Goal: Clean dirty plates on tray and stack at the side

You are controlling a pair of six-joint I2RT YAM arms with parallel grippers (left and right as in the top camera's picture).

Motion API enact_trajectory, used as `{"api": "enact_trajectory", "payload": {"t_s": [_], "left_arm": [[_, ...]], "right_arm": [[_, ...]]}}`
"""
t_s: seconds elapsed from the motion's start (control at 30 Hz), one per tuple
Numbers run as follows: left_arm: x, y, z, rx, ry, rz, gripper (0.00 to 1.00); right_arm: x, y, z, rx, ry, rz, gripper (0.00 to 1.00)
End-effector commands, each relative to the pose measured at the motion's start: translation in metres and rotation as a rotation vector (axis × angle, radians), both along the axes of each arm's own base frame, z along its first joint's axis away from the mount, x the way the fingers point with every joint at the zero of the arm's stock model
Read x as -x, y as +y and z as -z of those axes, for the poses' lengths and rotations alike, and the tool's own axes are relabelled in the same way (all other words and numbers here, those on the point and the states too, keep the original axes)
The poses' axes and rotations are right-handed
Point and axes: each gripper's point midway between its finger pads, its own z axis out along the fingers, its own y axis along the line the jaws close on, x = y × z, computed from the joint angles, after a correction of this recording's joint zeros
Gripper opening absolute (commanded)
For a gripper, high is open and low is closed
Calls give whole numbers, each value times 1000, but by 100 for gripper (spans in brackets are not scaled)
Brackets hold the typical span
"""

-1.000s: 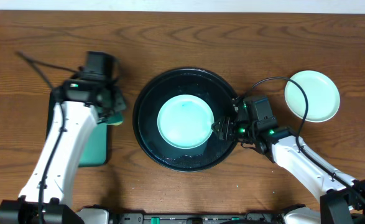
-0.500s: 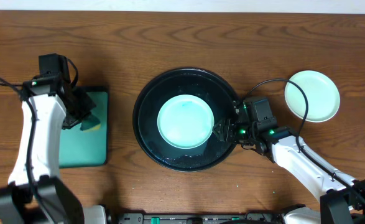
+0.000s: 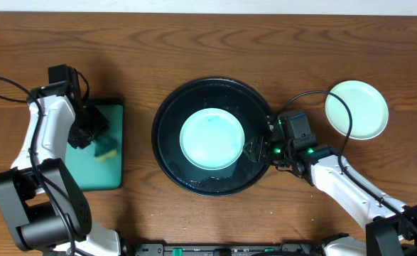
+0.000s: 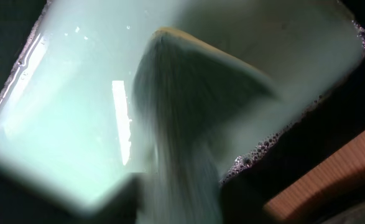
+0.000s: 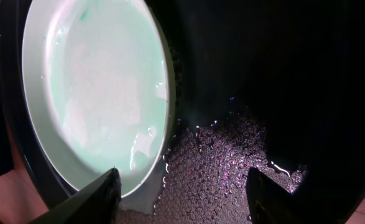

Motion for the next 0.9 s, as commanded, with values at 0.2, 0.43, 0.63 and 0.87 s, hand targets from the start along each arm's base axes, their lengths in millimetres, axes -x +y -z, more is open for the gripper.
{"api": "enact_trajectory", "payload": {"t_s": [0.2, 0.43, 0.63, 0.87], "left_arm": [[-18, -23, -19, 127, -111, 72, 73], [-21, -65, -67, 185, -259, 216, 73], [-10, -104, -86, 192, -279, 335, 73], [-5, -125, -85, 204, -261, 398, 73]], "right_arm": [[-1, 5, -4, -17, -11, -5, 63], [-9, 6, -8, -46, -8, 72, 65], [-17, 10, -6, -61, 1, 148, 65], [-31, 24, 6, -93, 3, 220, 54]]}}
